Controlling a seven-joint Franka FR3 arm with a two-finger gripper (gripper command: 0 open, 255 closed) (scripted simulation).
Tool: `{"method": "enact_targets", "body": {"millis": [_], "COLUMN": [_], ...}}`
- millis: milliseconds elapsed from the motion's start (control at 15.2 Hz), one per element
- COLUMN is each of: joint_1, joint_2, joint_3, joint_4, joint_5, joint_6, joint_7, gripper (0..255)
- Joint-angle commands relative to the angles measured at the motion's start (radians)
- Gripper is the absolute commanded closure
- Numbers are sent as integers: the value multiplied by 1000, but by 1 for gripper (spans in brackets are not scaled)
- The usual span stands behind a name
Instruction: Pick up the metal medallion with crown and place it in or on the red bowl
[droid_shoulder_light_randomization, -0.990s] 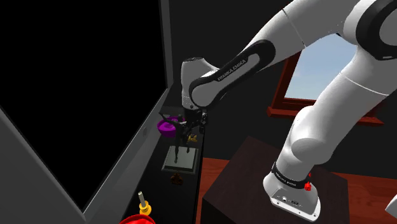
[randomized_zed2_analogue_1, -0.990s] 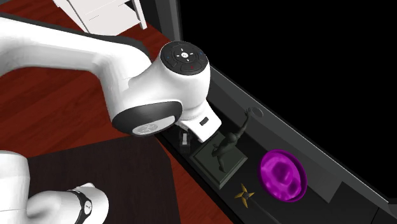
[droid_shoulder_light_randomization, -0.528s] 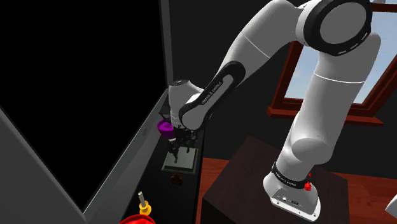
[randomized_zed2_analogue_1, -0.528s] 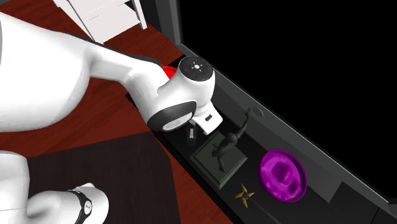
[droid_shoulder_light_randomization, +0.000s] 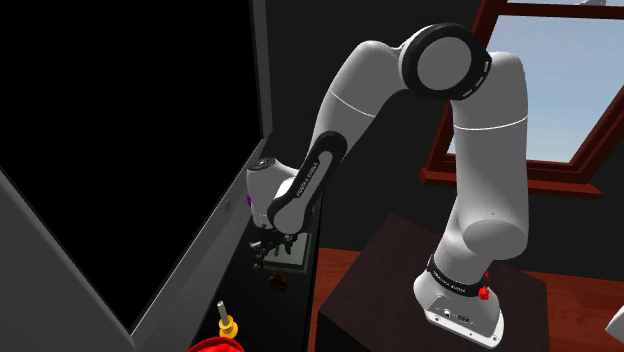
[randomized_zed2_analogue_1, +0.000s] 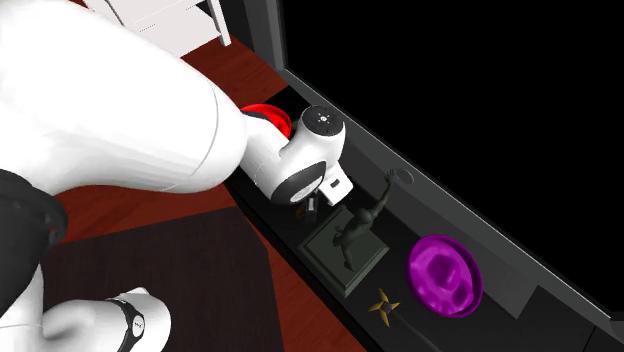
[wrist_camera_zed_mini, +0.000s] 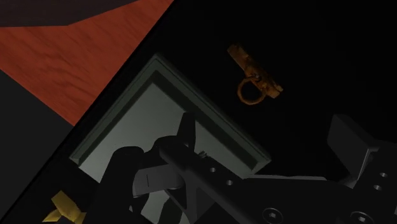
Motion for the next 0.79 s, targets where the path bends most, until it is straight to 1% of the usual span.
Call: {"method": "enact_targets", "body": {"millis": [0, 330, 726], "joint_1": [12, 34, 34], "joint_2": [38, 113, 113], "joint_3": [-12, -39, -39], "joint_4": [15, 28, 28], "joint_5": [-16, -46, -46], "joint_6": [22, 84, 84], "joint_7": [15, 36, 36], "gripper": [0, 0, 0]}}
